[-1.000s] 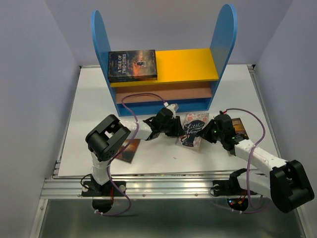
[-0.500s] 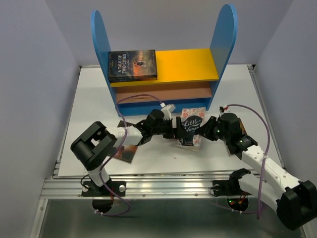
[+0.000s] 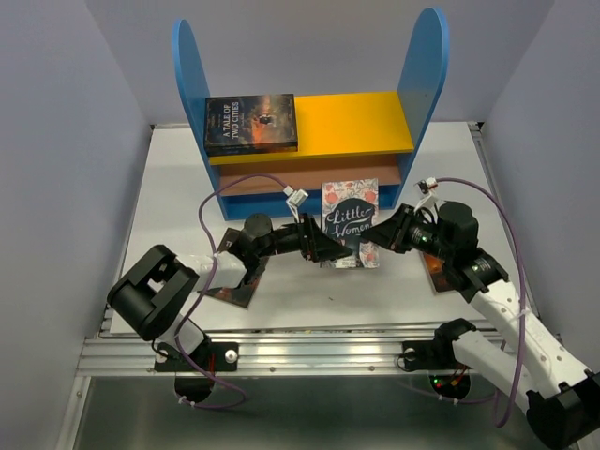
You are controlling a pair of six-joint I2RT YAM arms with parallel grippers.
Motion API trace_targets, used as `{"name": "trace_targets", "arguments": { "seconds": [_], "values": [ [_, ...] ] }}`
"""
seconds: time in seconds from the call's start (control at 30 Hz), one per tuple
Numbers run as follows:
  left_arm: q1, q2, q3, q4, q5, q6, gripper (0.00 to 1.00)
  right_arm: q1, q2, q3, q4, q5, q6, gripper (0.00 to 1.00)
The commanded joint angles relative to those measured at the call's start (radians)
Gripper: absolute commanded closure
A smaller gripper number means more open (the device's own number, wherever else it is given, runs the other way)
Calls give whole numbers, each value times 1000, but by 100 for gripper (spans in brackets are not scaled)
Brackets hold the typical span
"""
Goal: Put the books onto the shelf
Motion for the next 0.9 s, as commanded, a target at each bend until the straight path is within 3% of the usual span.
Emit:
{"name": "trace_targets", "arguments": {
  "seconds": [0.0, 0.07, 0.1, 0.17, 0.2, 0.3, 0.33, 0.4, 0.47, 0.53, 0.57, 0.6, 0.63, 0.7, 0.87],
  "values": [
    [-2, -23, 2, 177, 64, -51, 10, -2, -5, 69, 120, -116, 10, 99],
    [-2, -47, 6, 168, 61, -48, 25, -2, 15, 67, 124, -129, 8, 99],
    [-2, -60, 6, 159, 53, -44, 45, -2, 21, 66, 126, -124, 5, 99],
    [-4, -104, 7, 119, 48, -23, 58, -2, 30, 69, 124, -89, -1, 99],
    [-6, -121, 7, 70, 38, -11, 69, -2, 39, 75, 124, -80, -11, 99],
    [-12, -191, 10, -31, -20, 40, 87, -2, 58, 89, 124, -52, -21, 99],
    [-12, -208, 8, -74, -37, 46, 100, -2, 70, 93, 121, -49, -25, 99],
    [-13, -256, -1, -108, -83, 51, 100, -2, 76, 110, 120, -31, -44, 93],
    [-13, -305, -6, -133, -137, 41, 100, -2, 73, 141, 91, 11, -61, 58],
    [-15, -360, 2, -209, -191, 41, 100, -2, 65, 172, 13, 75, -93, 40],
    [-18, -377, 22, -250, -264, 44, 100, -2, 55, 202, -15, 163, -111, 16],
    [-22, -394, 39, -295, -303, 52, 100, -2, 47, 213, -62, 211, -116, 5],
    [-24, -424, 66, -361, -347, 51, 100, -2, 24, 219, -83, 301, -117, 0],
    [-26, -449, 92, -401, -459, 42, 100, -2, -2, 222, -113, 385, -110, 0],
    [-29, -503, 218, -469, -663, 12, 100, -2, -33, 233, -158, 486, -114, 0]
  ]
}}
